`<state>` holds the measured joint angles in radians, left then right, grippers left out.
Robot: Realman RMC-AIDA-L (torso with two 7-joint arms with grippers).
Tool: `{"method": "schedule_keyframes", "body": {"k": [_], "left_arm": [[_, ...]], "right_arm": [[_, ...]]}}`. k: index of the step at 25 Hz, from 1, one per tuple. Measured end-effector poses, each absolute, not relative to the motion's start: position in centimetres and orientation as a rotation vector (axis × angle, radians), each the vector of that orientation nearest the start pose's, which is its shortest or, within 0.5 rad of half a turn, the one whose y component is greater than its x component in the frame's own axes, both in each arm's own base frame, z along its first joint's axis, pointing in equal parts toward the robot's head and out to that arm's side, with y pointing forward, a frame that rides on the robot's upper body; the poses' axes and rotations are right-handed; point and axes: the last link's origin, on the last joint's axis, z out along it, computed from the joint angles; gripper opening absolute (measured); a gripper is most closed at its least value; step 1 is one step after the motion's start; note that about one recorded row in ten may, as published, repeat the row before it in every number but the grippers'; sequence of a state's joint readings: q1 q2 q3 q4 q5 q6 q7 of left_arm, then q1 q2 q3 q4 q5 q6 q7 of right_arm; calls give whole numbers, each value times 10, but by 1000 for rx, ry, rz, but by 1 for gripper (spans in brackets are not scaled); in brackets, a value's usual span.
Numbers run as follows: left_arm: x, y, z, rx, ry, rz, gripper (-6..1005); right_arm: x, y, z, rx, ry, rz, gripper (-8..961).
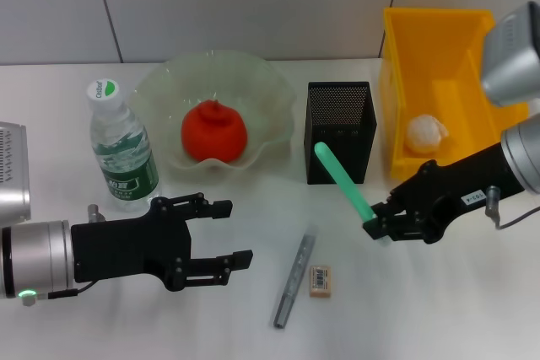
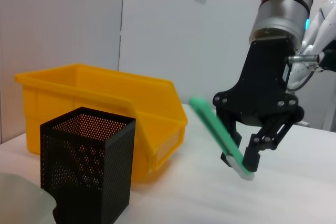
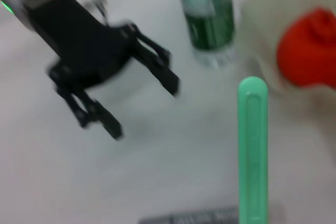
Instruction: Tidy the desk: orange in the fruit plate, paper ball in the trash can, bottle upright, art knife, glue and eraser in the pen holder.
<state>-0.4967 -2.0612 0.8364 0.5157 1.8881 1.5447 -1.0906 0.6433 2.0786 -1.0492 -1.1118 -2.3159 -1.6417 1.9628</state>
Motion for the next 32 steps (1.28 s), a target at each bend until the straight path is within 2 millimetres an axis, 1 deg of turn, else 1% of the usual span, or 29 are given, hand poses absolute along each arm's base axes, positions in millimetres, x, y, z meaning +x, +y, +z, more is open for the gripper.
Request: {"method": "schedule_keyframes", "body": {"k": [1, 2, 3, 4, 5, 8, 13, 14, 15, 19, 23, 24, 25, 28, 29, 30, 32], "left_arm": [[-269, 306, -28, -2811, -362, -716, 785], [-269, 306, -29, -2811, -361, -717, 785], [-269, 306, -29, -2811, -361, -717, 785], [-269, 306, -29, -2812, -360, -717, 785], [-268, 307, -29, -2812, -359, -717, 785], [-268, 307, -29, -2812, -357, -717, 785], [-268, 307, -28, -2812, -356, -717, 785], [-268, 307, -28, -2812, -356, -717, 785], [-268, 307, -28, -2812, -357, -717, 785], [-268, 307, -28, -2811, -359, -718, 785], [-268, 308, -28, -2810, -363, -720, 785], [-267, 308, -28, -2809, -366, -723, 785], [-267, 308, -28, -2808, -366, -725, 785], [-266, 309, -28, -2805, -365, -729, 785], [-266, 309, -28, -2805, -365, -729, 785], [-266, 309, -28, -2805, -365, -730, 785], [-267, 309, -28, -2803, -362, -729, 785]], "right_arm": [[193, 353, 9, -2970, 597, 56, 171], [195, 352, 8, -2970, 585, 97, 171], [195, 352, 8, -2970, 585, 97, 171], [199, 351, 5, -2962, 578, 192, 171], [199, 351, 5, -2962, 578, 192, 172], [206, 351, 1, -2937, 598, 348, 172], [217, 353, 2, -2816, 650, 622, 171], [221, 352, 3, -2782, 627, 694, 171], [221, 352, 3, -2782, 627, 694, 170], [221, 348, 1, -2759, 482, 757, 169], [219, 350, 4, -2729, 364, 777, 170], [216, 352, 10, -2685, 261, 804, 171], [216, 352, 10, -2685, 261, 804, 171], [212, 357, 25, -2568, 85, 838, 172], [209, 362, 34, -2506, -1, 826, 172], [209, 362, 34, -2506, -1, 826, 172], [207, 365, 44, -2449, -113, 776, 171]]}}
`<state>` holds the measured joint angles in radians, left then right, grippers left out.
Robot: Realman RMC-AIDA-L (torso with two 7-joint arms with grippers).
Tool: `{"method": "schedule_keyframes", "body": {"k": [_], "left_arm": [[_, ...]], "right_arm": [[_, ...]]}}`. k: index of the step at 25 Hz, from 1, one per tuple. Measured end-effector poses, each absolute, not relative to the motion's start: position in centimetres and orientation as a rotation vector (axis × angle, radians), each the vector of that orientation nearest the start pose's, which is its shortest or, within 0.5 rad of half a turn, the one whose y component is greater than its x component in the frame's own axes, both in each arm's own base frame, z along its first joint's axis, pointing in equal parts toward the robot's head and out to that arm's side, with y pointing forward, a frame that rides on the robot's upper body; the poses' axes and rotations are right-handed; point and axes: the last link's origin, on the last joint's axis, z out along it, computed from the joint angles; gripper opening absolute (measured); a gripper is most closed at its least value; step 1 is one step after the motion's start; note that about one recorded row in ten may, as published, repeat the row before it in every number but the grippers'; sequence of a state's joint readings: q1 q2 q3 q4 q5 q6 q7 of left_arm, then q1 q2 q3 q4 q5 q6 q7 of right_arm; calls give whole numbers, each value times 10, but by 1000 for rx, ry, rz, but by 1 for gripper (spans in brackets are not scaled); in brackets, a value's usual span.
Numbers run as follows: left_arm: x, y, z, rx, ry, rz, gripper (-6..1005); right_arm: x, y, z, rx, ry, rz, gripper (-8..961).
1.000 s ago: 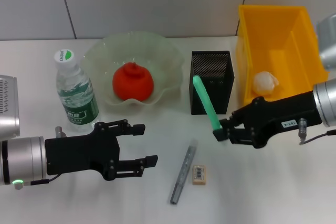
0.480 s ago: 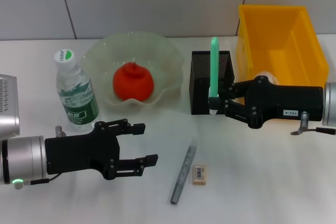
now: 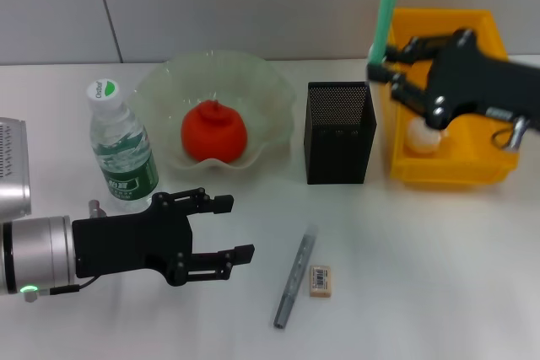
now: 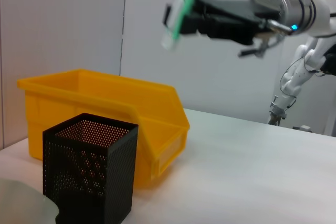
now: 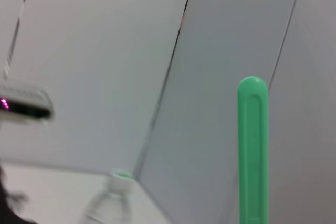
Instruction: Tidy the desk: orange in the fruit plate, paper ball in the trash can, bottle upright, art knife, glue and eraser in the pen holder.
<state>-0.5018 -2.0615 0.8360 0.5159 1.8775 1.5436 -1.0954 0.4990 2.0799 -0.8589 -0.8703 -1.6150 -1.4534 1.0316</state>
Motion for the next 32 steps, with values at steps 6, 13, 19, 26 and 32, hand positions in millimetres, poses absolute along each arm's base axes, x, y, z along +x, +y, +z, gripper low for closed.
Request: {"method": "schedule_keyframes", "body": {"k": [6, 13, 19, 26, 32], "left_arm": [[-267, 309, -29, -2794, -366, -725, 785], [-266, 312, -27, -2763, -351, -740, 785], [-269, 311, -23, -2705, -293, -769, 785], [-274, 308, -22, -2678, -256, -761, 785], [-278, 305, -26, -2656, -245, -759, 785]], "right_arm": [[203, 381, 69, -2250, -441, 534, 169], [191, 404, 78, -1935, -900, 174, 170], [184, 420, 71, -1692, -1175, -82, 172], [187, 424, 50, -1510, -1430, -355, 171], [196, 423, 40, -1339, -1625, -551, 170]]}}
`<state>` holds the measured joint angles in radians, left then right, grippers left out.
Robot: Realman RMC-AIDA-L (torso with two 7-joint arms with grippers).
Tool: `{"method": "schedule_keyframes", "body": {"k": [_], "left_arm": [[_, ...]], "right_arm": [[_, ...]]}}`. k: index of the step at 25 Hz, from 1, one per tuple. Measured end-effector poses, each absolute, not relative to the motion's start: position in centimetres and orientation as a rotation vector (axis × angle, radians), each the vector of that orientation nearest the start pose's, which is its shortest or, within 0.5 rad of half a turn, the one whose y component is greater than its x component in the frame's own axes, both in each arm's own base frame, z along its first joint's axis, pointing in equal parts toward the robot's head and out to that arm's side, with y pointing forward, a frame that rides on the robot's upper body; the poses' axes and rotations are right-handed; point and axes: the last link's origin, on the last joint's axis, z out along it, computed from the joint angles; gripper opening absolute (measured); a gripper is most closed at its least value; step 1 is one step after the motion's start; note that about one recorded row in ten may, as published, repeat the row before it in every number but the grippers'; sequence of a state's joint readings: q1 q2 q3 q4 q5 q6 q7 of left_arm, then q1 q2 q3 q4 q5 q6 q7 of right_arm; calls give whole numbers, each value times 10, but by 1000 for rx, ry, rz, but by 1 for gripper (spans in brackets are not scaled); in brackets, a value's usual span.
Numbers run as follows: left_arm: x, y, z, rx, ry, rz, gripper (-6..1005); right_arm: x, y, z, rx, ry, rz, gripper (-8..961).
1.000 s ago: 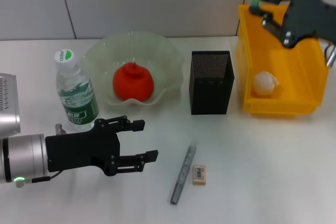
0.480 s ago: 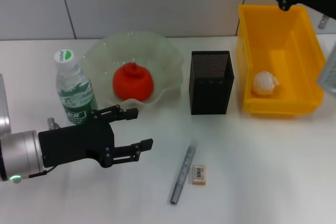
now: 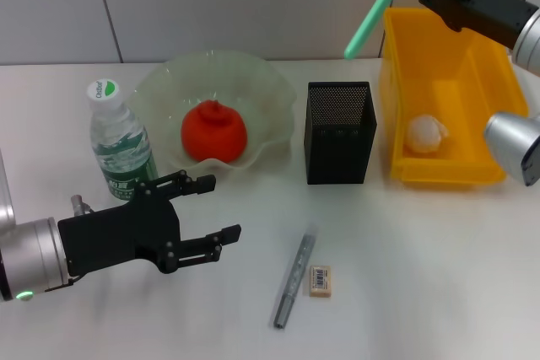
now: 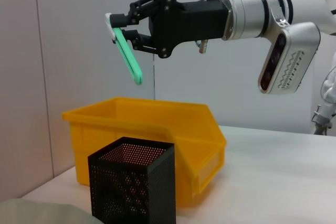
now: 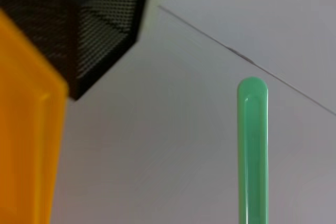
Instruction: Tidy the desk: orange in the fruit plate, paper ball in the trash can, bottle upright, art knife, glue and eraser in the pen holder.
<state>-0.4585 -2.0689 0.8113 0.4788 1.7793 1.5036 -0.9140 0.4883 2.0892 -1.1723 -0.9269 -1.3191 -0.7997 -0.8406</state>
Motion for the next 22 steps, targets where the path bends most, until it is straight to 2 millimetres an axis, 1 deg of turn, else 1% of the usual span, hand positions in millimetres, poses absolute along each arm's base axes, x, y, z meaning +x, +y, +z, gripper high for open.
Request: {"method": "schedule_keyframes", "body": {"k": [1, 6, 12, 16, 20, 22], "left_arm": [[-278, 305, -26, -2652, -241, -756, 785], [-281, 304, -28, -2637, -219, -743, 785], [-281, 305, -29, -2632, -205, -734, 785], [-282, 306, -29, -2622, -193, -728, 785], [-283, 305, -30, -2607, -172, -727, 785], [-284, 305, -30, -2600, -166, -723, 785]], "right_arm": [[196, 423, 40, -1339, -1625, -551, 170], [202, 420, 28, -1240, -1727, -624, 169], [205, 423, 24, -1127, -1783, -697, 170], [205, 423, 19, -1108, -1815, -707, 171], [211, 422, 7, -1097, -1871, -735, 172], [212, 422, 6, -1097, -1877, -738, 171]]}}
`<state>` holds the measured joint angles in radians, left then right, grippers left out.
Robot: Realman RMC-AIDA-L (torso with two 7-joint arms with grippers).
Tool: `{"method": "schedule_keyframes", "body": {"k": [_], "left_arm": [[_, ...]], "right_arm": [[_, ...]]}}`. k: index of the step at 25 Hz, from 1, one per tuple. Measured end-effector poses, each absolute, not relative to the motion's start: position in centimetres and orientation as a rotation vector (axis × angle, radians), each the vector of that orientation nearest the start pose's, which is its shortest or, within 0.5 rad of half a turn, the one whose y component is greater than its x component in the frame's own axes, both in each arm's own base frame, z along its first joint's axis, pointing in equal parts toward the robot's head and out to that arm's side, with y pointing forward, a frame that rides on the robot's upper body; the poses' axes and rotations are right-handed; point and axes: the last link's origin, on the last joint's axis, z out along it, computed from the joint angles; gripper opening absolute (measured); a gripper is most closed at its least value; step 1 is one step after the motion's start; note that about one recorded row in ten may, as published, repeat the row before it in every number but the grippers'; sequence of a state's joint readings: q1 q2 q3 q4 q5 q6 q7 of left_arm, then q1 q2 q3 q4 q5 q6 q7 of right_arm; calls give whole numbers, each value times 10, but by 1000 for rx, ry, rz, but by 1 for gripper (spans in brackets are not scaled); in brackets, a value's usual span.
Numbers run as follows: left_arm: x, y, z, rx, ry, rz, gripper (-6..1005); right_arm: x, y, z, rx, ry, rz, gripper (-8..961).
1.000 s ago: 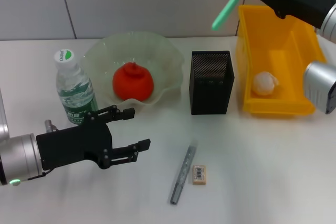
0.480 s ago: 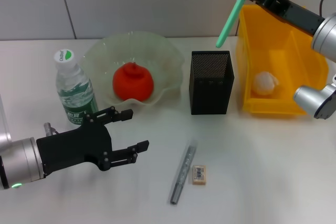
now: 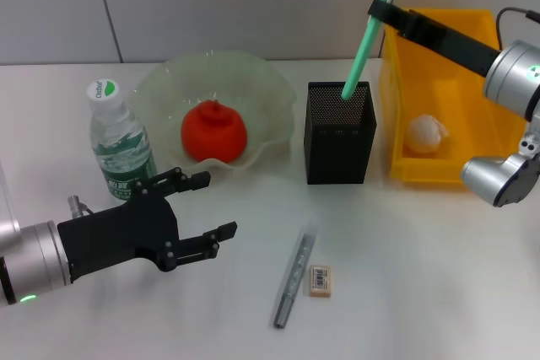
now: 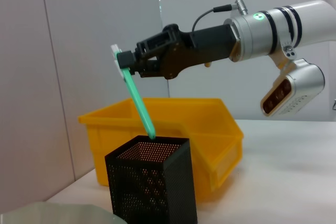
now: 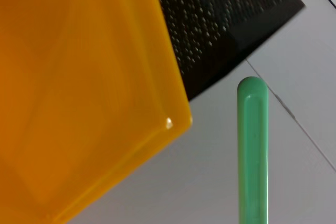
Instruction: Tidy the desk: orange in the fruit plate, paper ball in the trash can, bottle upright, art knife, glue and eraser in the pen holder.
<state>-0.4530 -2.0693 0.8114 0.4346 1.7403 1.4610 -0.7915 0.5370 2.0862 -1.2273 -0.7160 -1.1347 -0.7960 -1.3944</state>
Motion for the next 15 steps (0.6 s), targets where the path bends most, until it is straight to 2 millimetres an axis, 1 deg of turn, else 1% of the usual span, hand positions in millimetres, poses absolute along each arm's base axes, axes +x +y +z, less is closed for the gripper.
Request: {"method": "schedule_keyframes", "body": {"k": [10, 15], "left_arm": [[-288, 300, -33, -2570, -158, -729, 785], [-289, 299, -35, -2564, -146, -730, 785]], "right_arm": [[216, 420, -6, -999, -1995, -803, 169], [211, 418, -9, -952, -2032, -797, 170]]}}
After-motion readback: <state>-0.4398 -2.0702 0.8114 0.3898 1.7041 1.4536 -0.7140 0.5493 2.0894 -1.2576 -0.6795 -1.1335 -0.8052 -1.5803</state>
